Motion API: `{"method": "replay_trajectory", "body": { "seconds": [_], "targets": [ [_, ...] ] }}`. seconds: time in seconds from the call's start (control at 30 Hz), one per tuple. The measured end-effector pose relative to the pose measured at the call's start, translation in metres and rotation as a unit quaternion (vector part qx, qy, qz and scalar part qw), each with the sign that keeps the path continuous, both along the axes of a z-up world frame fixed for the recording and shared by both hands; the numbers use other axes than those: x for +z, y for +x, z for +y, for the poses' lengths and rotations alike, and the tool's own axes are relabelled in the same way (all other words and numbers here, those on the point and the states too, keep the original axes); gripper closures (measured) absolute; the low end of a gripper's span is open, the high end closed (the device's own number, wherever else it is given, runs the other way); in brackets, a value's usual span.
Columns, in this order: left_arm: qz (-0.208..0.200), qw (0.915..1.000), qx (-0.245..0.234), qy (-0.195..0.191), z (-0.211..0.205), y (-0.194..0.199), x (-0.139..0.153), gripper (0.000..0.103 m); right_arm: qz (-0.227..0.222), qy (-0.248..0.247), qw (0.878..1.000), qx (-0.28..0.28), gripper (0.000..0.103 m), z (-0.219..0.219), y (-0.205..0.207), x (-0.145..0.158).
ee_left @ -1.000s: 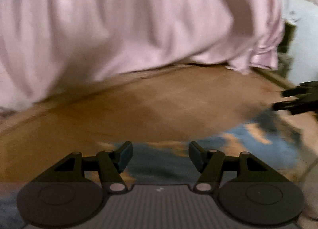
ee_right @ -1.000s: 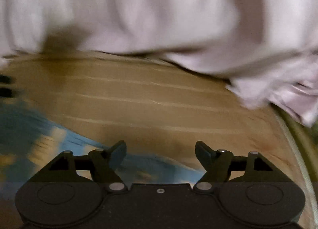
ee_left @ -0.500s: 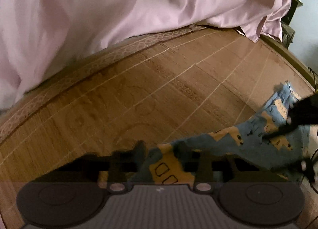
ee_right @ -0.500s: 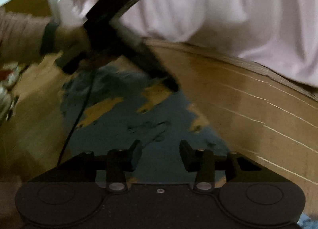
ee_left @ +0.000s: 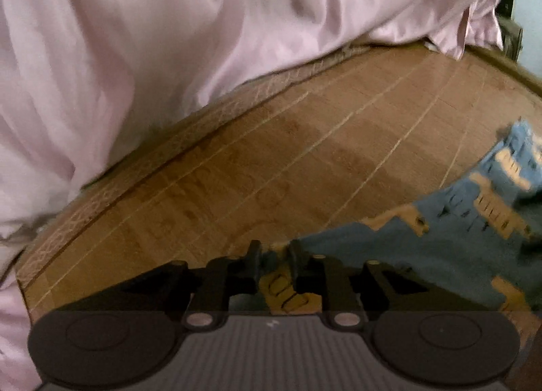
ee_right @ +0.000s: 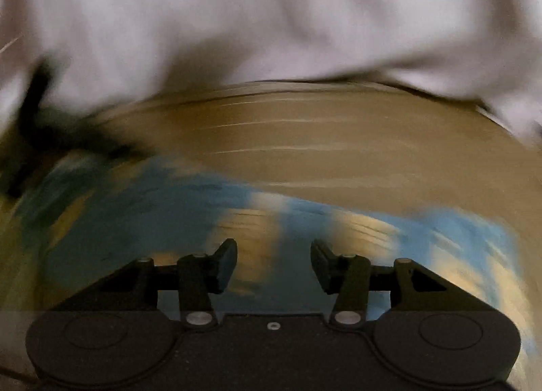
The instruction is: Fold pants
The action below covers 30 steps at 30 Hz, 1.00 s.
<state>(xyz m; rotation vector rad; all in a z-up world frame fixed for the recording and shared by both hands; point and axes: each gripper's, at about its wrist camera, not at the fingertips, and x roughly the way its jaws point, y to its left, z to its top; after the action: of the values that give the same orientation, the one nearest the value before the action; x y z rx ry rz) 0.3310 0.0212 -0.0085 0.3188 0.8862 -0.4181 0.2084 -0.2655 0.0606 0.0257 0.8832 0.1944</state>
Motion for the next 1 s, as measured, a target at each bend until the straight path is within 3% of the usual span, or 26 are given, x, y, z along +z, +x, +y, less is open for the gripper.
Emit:
{"method": "replay_trajectory", "body": {
  "seconds": [0.1,0.2,0.23,0.3,0.37,0.43,0.47,0.5,0.6,0.7,0.73,0.83,0.87,1.0],
  "targets": [
    [-0.009,0.9999,0.009,0.006,-0.001,-0.002,-0.004,0.078,0.017,0.002,0.988,-0.151,0.055,-0.062,-0.009,-0.008],
    [-0.011,0.9997,0.014,0.013,-0.004,-0.002,-0.004,0.078,0.003,0.014,0.977,-0.212,0.064,-0.1,-0.018,-0.007],
    [-0.013,0.9997,0.015,0.017,-0.005,-0.002,-0.004,0.078,-0.003,0.018,0.976,-0.216,0.063,-0.106,-0.02,-0.005],
    [-0.018,0.9993,0.02,0.025,-0.009,-0.003,-0.002,0.075,-0.015,0.027,0.973,-0.231,0.051,-0.108,-0.026,-0.001],
    [-0.026,0.999,0.03,0.019,-0.014,-0.005,0.005,0.072,-0.026,0.03,0.969,-0.243,0.028,-0.102,-0.036,0.007],
    [-0.033,0.9993,0.02,0.0,-0.022,-0.007,0.015,0.055,-0.038,0.023,0.966,-0.255,0.015,-0.089,-0.045,0.012],
    [-0.041,0.999,-0.003,-0.018,-0.03,-0.009,0.024,0.035,-0.044,0.018,0.964,-0.263,0.013,-0.088,-0.052,0.016],
    [-0.049,0.9981,-0.021,-0.031,-0.037,-0.01,0.031,0.023,-0.051,0.012,0.961,-0.272,0.012,-0.085,-0.057,0.019],
    [-0.047,0.9876,-0.125,-0.082,-0.083,-0.007,0.055,0.011,-0.064,-0.003,0.955,-0.29,0.011,-0.084,-0.063,0.017],
    [0.005,0.9686,-0.225,-0.104,-0.149,0.005,0.063,0.011,-0.064,0.001,0.946,-0.318,0.014,-0.096,-0.072,0.012],
    [0.036,0.9576,-0.263,-0.113,-0.178,0.011,0.062,0.012,-0.059,0.016,0.944,-0.325,0.021,-0.101,-0.076,0.01],
    [0.122,0.9303,-0.322,-0.126,-0.254,0.024,0.047,0.046,-0.044,0.046,0.936,-0.346,0.031,-0.118,-0.083,0.004],
    [0.135,0.9271,-0.324,-0.131,-0.272,0.025,0.043,0.054,-0.037,0.057,0.934,-0.35,0.032,-0.123,-0.086,0.002],
    [0.11,0.9173,-0.35,-0.156,-0.319,0.02,0.03,0.054,-0.031,0.086,0.927,-0.364,0.042,-0.141,-0.09,-0.004]
  ]
}}
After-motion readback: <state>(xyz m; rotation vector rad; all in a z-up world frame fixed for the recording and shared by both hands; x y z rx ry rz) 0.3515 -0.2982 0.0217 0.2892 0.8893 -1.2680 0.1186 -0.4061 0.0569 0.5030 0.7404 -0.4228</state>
